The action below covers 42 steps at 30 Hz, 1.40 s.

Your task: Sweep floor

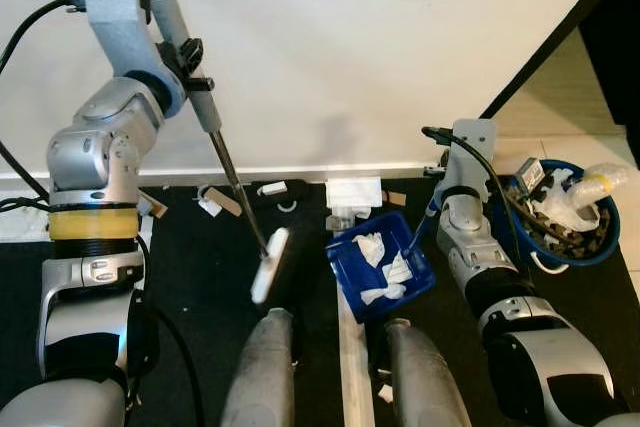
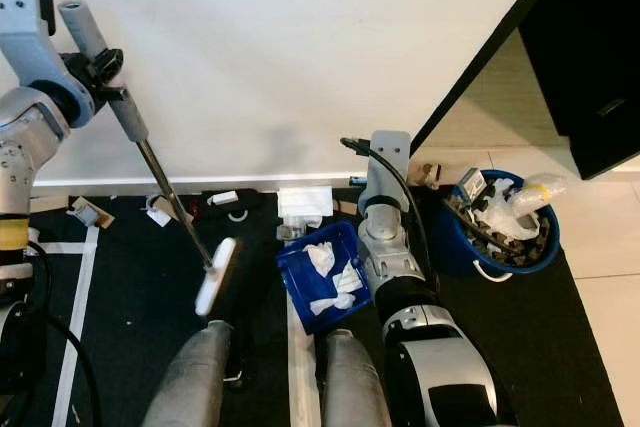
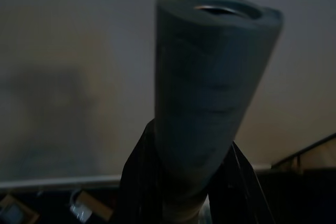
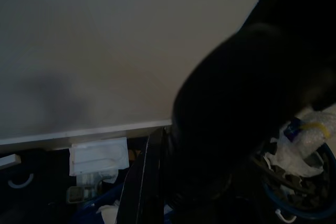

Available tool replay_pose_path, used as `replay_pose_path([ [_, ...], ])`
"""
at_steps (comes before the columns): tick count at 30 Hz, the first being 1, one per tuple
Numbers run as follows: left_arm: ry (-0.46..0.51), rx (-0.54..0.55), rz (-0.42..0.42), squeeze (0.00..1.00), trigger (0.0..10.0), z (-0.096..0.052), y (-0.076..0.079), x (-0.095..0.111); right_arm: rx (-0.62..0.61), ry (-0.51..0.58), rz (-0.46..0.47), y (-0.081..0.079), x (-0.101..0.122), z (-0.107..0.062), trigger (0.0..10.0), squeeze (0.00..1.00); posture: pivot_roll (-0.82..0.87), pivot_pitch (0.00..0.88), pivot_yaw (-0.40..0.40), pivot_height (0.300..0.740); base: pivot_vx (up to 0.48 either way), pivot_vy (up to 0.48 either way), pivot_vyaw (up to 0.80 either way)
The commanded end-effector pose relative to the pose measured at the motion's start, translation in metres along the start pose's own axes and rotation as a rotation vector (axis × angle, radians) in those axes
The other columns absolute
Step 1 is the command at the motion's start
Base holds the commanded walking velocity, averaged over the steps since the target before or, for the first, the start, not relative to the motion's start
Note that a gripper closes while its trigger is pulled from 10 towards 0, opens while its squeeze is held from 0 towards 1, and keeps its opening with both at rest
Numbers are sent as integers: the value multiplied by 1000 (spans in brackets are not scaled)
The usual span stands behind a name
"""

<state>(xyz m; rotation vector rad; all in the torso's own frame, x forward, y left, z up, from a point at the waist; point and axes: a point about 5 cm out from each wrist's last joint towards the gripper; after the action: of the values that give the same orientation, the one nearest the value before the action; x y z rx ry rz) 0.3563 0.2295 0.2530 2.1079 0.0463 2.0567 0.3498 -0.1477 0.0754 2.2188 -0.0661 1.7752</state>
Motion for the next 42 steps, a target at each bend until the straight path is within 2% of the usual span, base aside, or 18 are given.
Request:
replay_pose_path([
  [1,112,-13,30,0,10000,-5,1,22,-49,-174,-125,21,-46,-8,10000,0,61,168,-84,740,0,0,0],
  [3,137,27,19,0,10000,-5,-6,28,-51,-179,-104,22,-46,-8,10000,0,67,162,-82,740,0,0,0],
  [4,144,110,90,0,10000,-7,-19,31,-65,-219,2,26,-48,-7,10000,0,70,158,-81,740,0,0,0],
  [5,144,110,90,0,10000,-7,-19,31,-65,-219,2,26,-48,-7,10000,0,70,158,-81,740,0,0,0],
  [7,80,194,314,0,10000,-13,-39,18,-63,-246,361,43,-54,-5,10000,0,89,130,-69,740,0,0,0],
  [8,80,194,314,0,10000,-13,-39,18,-63,-246,361,43,-54,-5,10000,0,89,130,-69,740,0,0,0],
  [9,37,194,371,0,10000,-17,-43,6,-43,-224,484,51,-56,-5,10000,0,90,127,-67,740,0,0,0],
  [10,-27,190,385,0,10000,-21,-48,-16,-62,-216,534,62,-59,-5,10000,0,91,113,-59,740,0,0,0],
  [11,-27,190,385,0,10000,-21,-48,-16,-62,-216,534,62,-59,-5,10000,0,91,113,-59,740,0,0,0],
  [12,-71,191,381,0,10000,-25,-51,-32,-80,-216,548,69,-61,-5,10000,0,90,107,-54,740,0,0,0],
  [13,-190,219,384,0,10000,-39,-61,-77,-89,-207,555,80,-59,-3,10000,0,81,86,-36,740,0,0,0],
  [15,-253,231,381,0,10000,-50,-65,-102,-82,-193,566,85,-56,-1,10000,0,79,81,-31,740,0,0,0],
  [20,-286,241,333,0,10000,-57,-65,-123,-73,-178,565,91,-52,1,10000,0,75,72,-23,740,0,0,0],
  [23,-331,186,327,0,10000,-64,-49,-154,-1,-186,548,99,-46,5,10000,0,65,57,-17,740,0,0,0],
  [28,-344,117,320,0,10000,-64,-26,-172,136,-205,525,102,-32,10,10000,0,61,51,-15,740,0,0,0],
  [36,-327,110,309,0,10000,-57,-20,-172,289,-200,484,108,-4,15,10000,0,54,44,-12,740,0,0,0],
  [40,-340,100,303,0,10000,-52,-15,-177,334,-124,553,134,41,22,10000,0,45,50,-13,740,0,0,0],
  [42,-352,97,297,0,10000,-52,-12,-182,350,-104,577,138,53,22,10000,0,40,51,-13,740,0,0,0],
])
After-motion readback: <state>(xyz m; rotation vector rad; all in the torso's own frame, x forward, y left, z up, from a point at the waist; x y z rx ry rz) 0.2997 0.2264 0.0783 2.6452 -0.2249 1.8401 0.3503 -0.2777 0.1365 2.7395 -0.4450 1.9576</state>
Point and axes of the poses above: a point about 5 cm out from each wrist's last joint towards the gripper, its own z axis pointing out of the wrist towards the gripper, its own x axis along the axis of the wrist's last joint, y = z × x, and after that the axes turned 4 degrees about -z, right-handed
